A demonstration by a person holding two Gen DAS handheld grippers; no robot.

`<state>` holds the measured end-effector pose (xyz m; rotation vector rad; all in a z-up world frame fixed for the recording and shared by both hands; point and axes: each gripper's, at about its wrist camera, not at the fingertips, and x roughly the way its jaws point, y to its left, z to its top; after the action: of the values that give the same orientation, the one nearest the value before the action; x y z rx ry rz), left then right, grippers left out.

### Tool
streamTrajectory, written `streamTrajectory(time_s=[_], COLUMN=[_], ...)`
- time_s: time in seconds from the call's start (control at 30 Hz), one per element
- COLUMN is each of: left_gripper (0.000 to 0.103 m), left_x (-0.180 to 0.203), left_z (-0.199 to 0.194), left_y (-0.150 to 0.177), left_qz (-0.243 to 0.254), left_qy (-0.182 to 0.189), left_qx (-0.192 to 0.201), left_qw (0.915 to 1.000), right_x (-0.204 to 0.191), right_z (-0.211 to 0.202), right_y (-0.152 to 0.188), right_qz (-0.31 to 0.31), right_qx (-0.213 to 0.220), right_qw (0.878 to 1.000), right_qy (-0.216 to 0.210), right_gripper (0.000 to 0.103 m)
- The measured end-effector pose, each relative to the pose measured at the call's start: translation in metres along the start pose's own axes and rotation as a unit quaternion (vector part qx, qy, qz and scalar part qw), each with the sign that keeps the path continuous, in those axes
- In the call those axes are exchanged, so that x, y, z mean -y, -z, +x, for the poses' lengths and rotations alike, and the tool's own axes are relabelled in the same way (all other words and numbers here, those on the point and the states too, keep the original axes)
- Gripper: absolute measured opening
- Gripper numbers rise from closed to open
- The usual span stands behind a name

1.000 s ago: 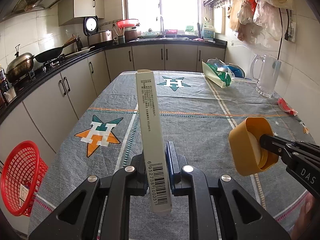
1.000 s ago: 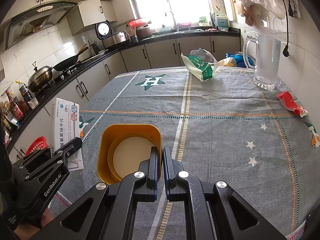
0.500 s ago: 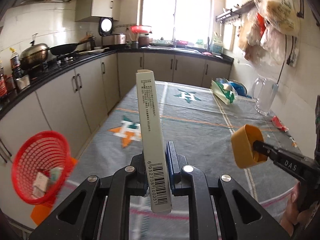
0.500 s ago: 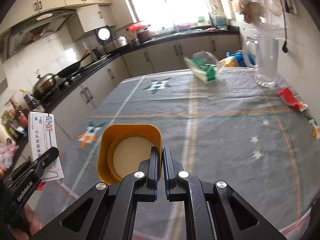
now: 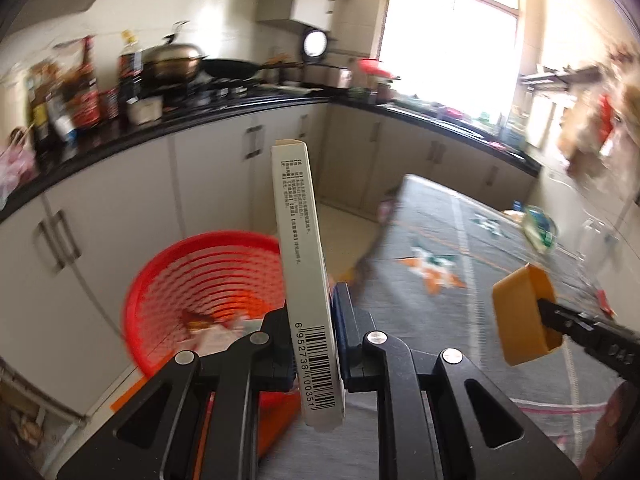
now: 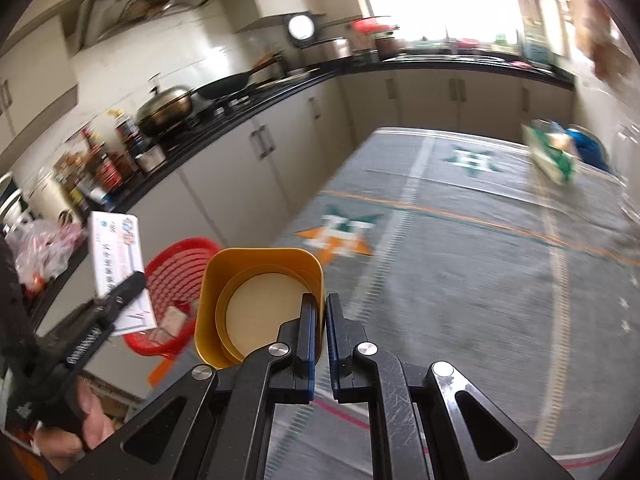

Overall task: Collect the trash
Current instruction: 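Carry both held items over the red basket, then open both grippers to drop the white box and orange cup into the basket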

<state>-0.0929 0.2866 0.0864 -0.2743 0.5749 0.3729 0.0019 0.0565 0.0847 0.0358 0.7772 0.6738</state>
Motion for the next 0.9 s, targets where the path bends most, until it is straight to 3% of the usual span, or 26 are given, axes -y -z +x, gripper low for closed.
streamTrajectory(time_s=[0.2, 0.43, 0.7, 0.83, 0.9], left_gripper=[0.015, 0.015, 0.018, 0.030, 0.030], left_x=[-0.054, -0.083, -0.088, -0.086, -0.083], left_z=[0.014, 0.029, 0.040, 0.033, 0.025], left_y=[0.004, 0.009, 0.012, 0.011, 0.010], left_qz=[-0.031, -0.041, -0.038, -0.035, -0.033], left_qy=[-0.035, -0.046, -0.042, -0.042, -0.044], left_qx=[-0.013, -0.029, -0.038, -0.026, -0.016], left_qw=[0.9988, 0.9977, 0.9976, 0.9982, 0.9984], right_x=[-0.063, -0.108, -0.126, -0.124, -0.121], right_z=[0.038, 0.084, 0.125, 0.119, 0.104], right_y=[-0.017, -0.029, -0.029, -0.028, -0.029], right_qz=[-0.043, -0.070, -0.067, -0.063, -0.059], right_qx=[-0.013, -0.030, -0.063, -0.057, -0.039], right_qw=[0.999, 0.997, 0.996, 0.996, 0.997], right_qy=[-0.022, -0.019, -0.022, -0.029, -0.030], right_gripper=[0.007, 0.007, 0.011, 0.013, 0.013])
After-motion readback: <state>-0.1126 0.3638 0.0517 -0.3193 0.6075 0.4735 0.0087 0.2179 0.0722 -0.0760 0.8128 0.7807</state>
